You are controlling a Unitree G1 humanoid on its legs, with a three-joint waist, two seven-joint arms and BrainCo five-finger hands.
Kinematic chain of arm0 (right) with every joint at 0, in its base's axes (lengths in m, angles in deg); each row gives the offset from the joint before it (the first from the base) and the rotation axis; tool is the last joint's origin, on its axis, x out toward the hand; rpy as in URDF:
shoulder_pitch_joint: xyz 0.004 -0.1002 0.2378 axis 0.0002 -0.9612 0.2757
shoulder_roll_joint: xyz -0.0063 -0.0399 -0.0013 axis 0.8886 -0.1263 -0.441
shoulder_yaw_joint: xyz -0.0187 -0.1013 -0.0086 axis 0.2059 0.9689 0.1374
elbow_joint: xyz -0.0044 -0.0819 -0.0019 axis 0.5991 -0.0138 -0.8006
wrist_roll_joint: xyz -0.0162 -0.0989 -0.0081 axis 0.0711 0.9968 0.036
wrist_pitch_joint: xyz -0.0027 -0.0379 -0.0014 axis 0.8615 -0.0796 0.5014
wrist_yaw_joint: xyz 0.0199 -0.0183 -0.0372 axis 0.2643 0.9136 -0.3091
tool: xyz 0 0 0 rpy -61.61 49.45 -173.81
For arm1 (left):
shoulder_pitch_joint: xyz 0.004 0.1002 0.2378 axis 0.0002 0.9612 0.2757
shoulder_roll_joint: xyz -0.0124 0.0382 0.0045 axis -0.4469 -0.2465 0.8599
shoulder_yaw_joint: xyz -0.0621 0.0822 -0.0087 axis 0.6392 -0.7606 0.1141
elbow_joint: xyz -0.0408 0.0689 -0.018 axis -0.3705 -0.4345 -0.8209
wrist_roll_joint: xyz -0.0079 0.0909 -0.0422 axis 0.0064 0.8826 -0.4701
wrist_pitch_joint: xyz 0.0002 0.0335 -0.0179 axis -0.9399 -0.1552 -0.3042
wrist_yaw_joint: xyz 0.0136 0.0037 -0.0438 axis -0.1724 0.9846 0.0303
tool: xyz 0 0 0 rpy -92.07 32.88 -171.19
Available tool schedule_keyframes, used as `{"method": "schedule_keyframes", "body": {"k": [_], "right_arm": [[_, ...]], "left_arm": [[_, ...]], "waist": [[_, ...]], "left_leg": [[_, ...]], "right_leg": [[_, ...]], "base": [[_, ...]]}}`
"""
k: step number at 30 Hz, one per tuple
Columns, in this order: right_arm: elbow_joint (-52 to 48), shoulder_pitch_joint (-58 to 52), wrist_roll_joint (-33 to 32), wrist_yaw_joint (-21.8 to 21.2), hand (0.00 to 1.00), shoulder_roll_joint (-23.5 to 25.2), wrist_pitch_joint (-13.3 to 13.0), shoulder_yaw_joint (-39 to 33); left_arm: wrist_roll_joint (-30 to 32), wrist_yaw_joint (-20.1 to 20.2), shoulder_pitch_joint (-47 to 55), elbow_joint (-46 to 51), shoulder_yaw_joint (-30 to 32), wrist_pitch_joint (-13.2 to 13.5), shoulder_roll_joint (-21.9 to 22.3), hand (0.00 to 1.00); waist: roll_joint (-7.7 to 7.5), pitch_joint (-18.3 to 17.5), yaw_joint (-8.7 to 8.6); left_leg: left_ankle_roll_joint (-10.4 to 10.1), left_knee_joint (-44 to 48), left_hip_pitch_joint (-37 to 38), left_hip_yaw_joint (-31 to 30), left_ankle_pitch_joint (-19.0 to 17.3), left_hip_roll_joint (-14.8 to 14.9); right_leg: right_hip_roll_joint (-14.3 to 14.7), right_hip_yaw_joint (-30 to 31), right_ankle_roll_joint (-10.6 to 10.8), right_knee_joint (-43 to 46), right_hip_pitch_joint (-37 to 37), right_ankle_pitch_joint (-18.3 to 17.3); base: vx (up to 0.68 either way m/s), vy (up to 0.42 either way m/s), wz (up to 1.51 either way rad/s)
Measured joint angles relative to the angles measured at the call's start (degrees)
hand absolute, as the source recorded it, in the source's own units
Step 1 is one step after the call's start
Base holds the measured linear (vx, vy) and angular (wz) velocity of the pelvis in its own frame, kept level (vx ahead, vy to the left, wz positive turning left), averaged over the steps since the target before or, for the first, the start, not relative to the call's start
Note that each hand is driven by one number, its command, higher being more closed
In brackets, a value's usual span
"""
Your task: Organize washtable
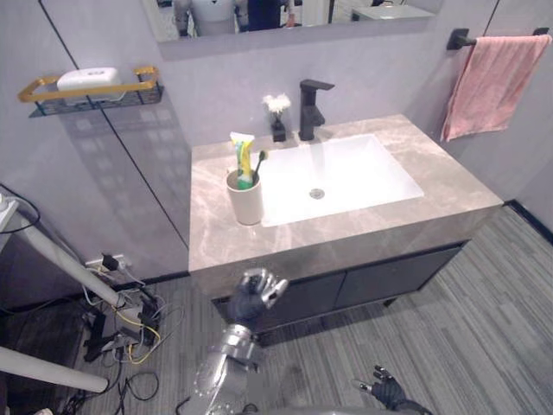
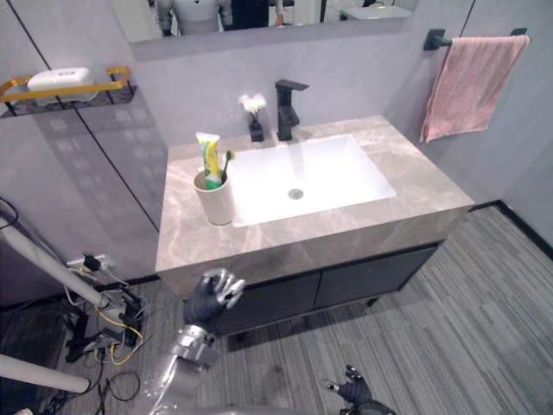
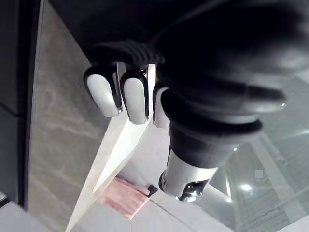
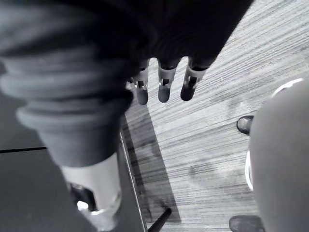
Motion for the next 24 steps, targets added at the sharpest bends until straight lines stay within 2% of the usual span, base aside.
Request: {"method": "schedule_keyframes", "body": {"k": [1,4,9,14,19,24], "right_arm": [[0.1,0.3,0.0,0.0,0.00,0.0,0.0,0.3],[0.1,0.3,-0.1,1.1,0.00,0.0,0.0,0.3],[0.0,0.4,-0.1,1.7,0.00,-0.3,0.1,0.7],[0.0,1.0,-0.1,2.3,0.00,-0.4,0.3,1.0],[-0.1,1.3,-0.1,2.5,0.00,-0.4,0.9,0.9],[-0.8,1.9,-0.7,3.5,0.00,-0.6,1.1,0.9]], "left_arm": [[-0.3,0.0,-0.2,-0.9,-1.6,-0.2,-0.3,1.00],[-0.9,-0.3,-2.5,-2.5,-5.0,-1.2,-1.7,1.00],[-1.6,-2.6,-7.3,-3.7,-8.9,-1.4,-1.8,1.00],[-2.1,-5.1,-10.2,-3.8,-9.5,-1.3,-2.0,1.00],[-2.4,-6.6,-14.6,-6.1,-10.7,-1.3,-1.9,1.00],[-2.0,-9.5,-19.3,-7.9,-9.8,-1.0,-1.8,1.00]], "waist": [[0.06,0.0,-0.62],[0.19,0.0,-0.64],[0.48,-0.1,-0.90],[0.63,-0.1,-2.06],[0.62,0.1,-2.48],[0.92,1.5,-3.57]], "left_leg": [[0.0,-0.1,0.0,0.0,0.0,0.0],[0.0,-0.2,-0.2,0.3,0.0,0.0],[0.0,-0.9,-0.5,1.0,0.0,0.0],[0.0,-1.2,-1.0,1.6,0.0,0.0],[0.1,-1.2,-1.0,1.8,-0.1,-0.2],[0.1,-1.0,-1.5,1.9,-0.1,-0.2]], "right_leg": [[0.0,0.0,0.0,-0.1,0.0,0.0],[0.0,0.3,0.0,-0.2,-0.4,0.0],[0.2,0.9,0.0,-0.8,-1.3,0.1],[0.3,1.4,-0.2,-1.3,-1.7,0.2],[0.1,1.7,-0.4,-1.5,-1.8,0.3],[0.0,2.0,-0.5,-1.3,-2.9,0.4]], "base": [[0.00,0.000,0.00],[0.00,0.020,-0.05],[0.02,0.023,-0.06],[0.07,0.022,-0.08],[0.02,0.012,-0.03],[-0.05,0.022,-0.03]]}}
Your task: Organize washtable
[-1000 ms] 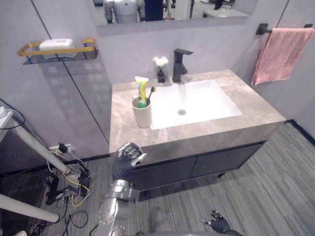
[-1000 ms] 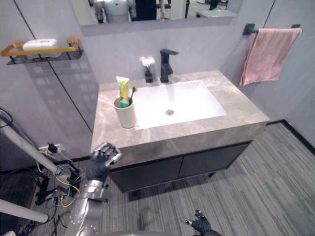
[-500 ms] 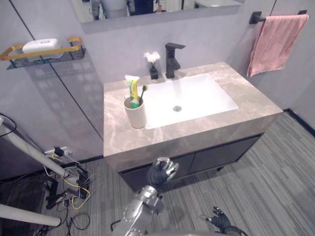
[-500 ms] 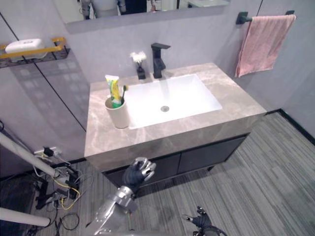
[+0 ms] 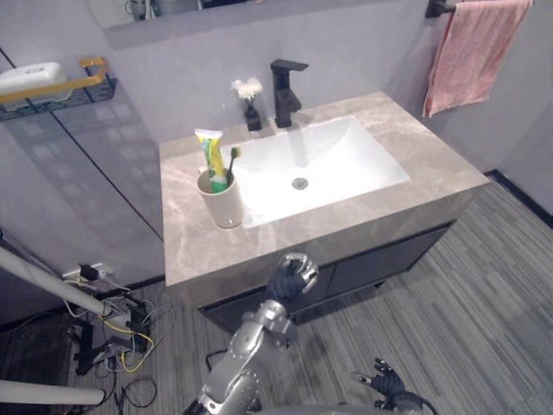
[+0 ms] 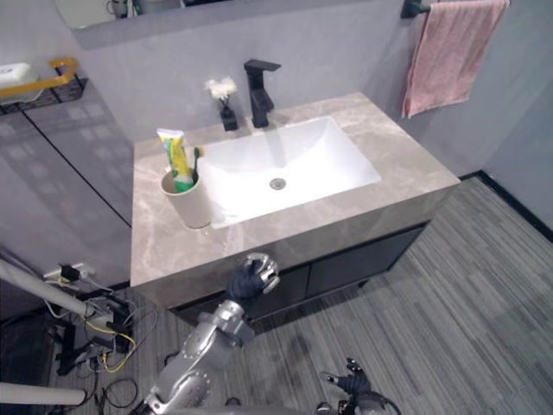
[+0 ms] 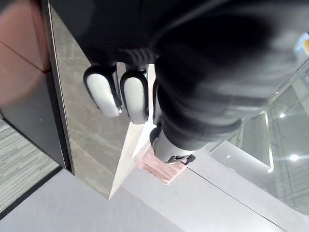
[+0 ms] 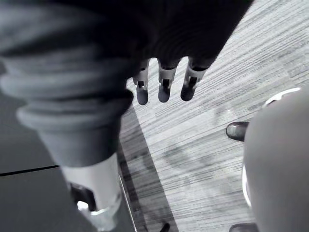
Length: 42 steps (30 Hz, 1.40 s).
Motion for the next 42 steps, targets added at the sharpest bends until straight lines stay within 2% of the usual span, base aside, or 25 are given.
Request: {"method": "schedule_keyframes", "body": {"k": [7,13,19,24,34,42], "right_arm": [[-1.8,-0.1,-0.5,0.1,0.00,-0.5,0.4,0.0],[-2.5,-0.2,-0.5,0.1,0.00,-0.5,0.9,-0.1],[-5.2,-1.2,-0.5,0.1,0.00,-0.5,0.9,-0.8],[-6.5,-2.1,-0.5,0.0,0.00,0.3,0.8,-2.0],[-11.6,-5.0,-0.5,-0.1,0.00,0.7,0.2,-3.1],[-15.3,-6.7,-0.5,-0.1,0.00,1.7,0.2,-3.1]], "left_arm": [[0.3,-4.2,-5.6,-0.1,4.1,1.8,2.1,1.00],[2.6,-6.7,-8.3,0.1,7.9,2.6,3.0,1.00],[5.3,-9.3,-11.6,0.9,11.3,4.1,5.7,1.00],[7.2,-10.5,-11.9,2.9,13.6,4.4,8.5,1.00],[9.4,-11.6,-11.9,3.0,19.0,4.6,9.4,1.00],[11.5,-11.9,-11.9,3.4,23.1,4.6,9.5,1.00]], "waist": [[1.02,0.8,-0.20],[0.87,1.0,-0.20],[0.67,2.3,-0.09],[0.67,2.6,-0.03],[0.59,2.8,0.07],[-0.23,3.4,0.13]], "left_leg": [[0.0,0.0,-1.5,1.3,0.0,0.1],[0.0,0.1,-1.4,1.7,0.0,0.0],[0.2,1.9,-2.7,2.9,-0.6,0.4],[0.1,2.4,-2.7,3.1,-0.7,0.9],[0.1,3.7,-3.9,4.2,-1.0,1.2],[0.0,6.0,-5.8,5.0,-2.1,2.1]], "right_leg": [[0.1,0.9,0.1,0.1,-1.8,0.4],[0.0,1.9,0.1,0.0,-1.9,0.4],[0.0,3.5,0.2,1.6,-4.0,0.4],[0.0,3.7,0.1,2.4,-4.3,0.3],[0.0,4.4,0.1,3.6,-5.9,0.3],[0.1,5.1,0.1,4.3,-7.3,0.3]], "base": [[0.00,0.016,-0.10],[0.02,0.010,-0.03],[-0.04,0.011,-0.11],[-0.05,0.004,-0.03],[-0.03,0.005,-0.03],[-0.01,-0.001,-0.05]]}}
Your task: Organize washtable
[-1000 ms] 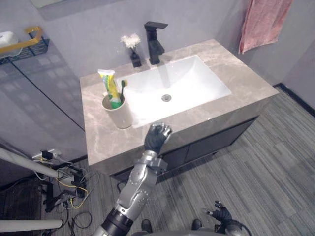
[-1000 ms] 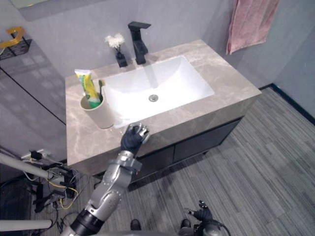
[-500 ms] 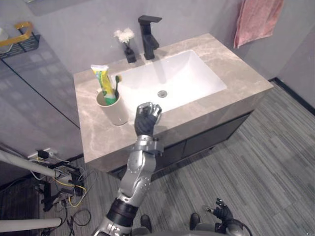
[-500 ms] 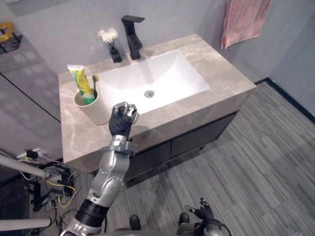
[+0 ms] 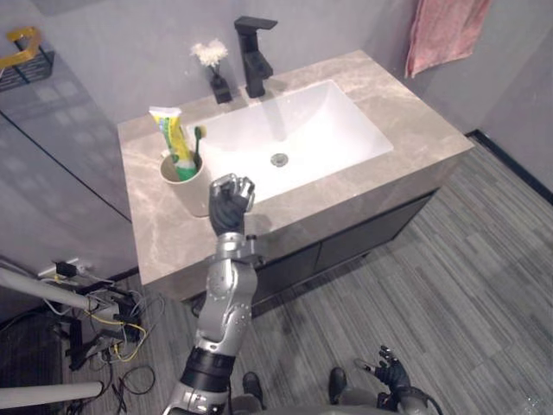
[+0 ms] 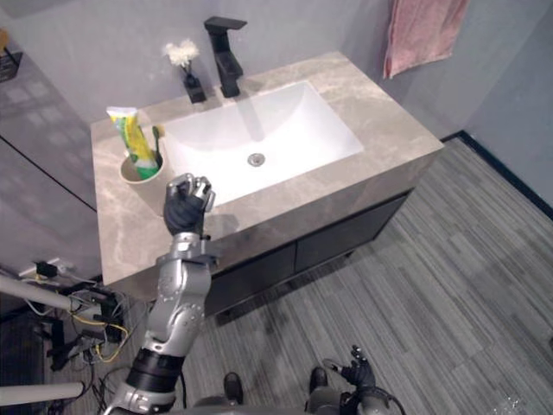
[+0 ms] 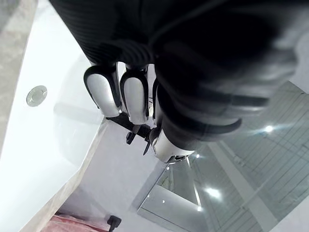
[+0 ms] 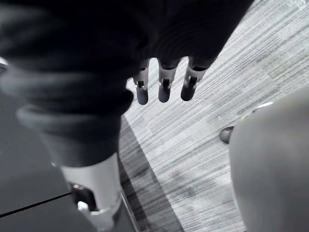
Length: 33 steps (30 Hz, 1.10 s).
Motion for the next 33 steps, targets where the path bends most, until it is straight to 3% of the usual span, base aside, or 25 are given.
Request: {"method": "schedule_keyframes", "body": {"k": [26,33], "right_arm": [[-6.4,-1.9,0.0,0.0,0.00,-0.1,0.5,3.0],[-7.7,-2.0,0.0,0.0,0.00,-0.4,0.6,4.0]], "left_arm": [[2.6,-1.4,2.4,2.2,3.8,-0.9,2.0,1.00],[6.8,-3.7,2.2,3.9,5.6,-1.1,2.2,1.00]], "waist": [[-1.55,3.0,1.41],[-1.71,4.1,1.41]], "left_leg": [[0.7,9.7,-6.9,0.5,-4.0,1.8],[0.9,11.2,-8.4,0.4,-4.4,2.1]], "right_leg": [[0.0,0.4,0.0,3.5,-4.6,0.0],[0.0,0.4,-0.1,4.7,-6.0,-0.1]], "base": [[-0.02,0.002,-0.01],[-0.01,-0.005,0.00]]}}
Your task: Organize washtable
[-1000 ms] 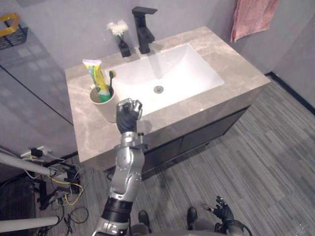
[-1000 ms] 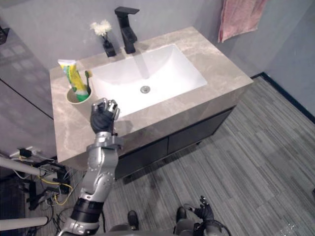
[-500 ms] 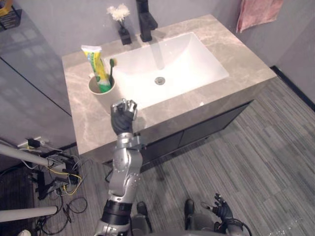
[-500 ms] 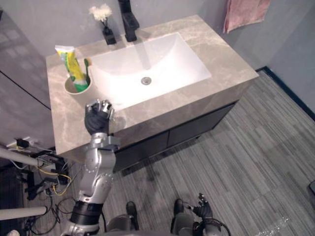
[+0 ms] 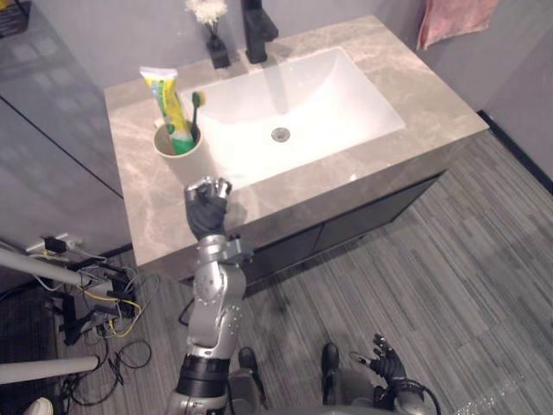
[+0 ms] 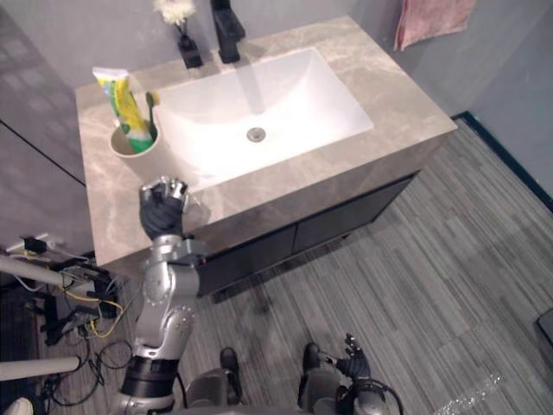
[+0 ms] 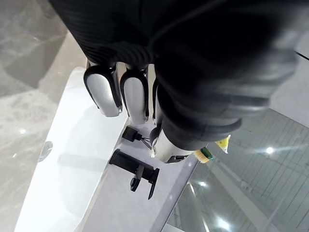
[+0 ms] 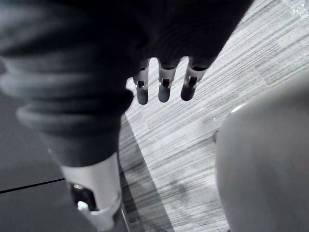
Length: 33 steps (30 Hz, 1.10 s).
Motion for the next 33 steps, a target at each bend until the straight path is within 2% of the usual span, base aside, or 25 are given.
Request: {"method": "schedule_keyframes", "body": {"k": [19,33], "right_arm": [[-1.7,-0.1,-0.1,0.0,0.00,-0.5,0.0,1.3],[-2.5,-0.1,-1.1,0.1,0.00,-0.5,0.0,1.3]], "left_arm": [[0.9,-1.0,-2.2,-0.1,0.2,-0.1,0.0,1.00],[-0.2,-0.9,-4.9,-0.7,-2.3,0.0,0.0,1.00]], "waist": [[-0.17,1.2,0.06],[-0.22,1.5,0.10]], "left_leg": [[0.1,2.5,-2.1,0.0,-0.5,0.6],[0.4,4.2,-4.1,-0.1,-1.2,0.8]], "right_leg": [[0.1,0.1,-0.1,1.9,-2.0,-0.1],[0.0,0.3,-0.2,3.1,-3.8,-0.1]], "base": [[-0.01,-0.002,0.00],[0.00,0.000,0.00]]}}
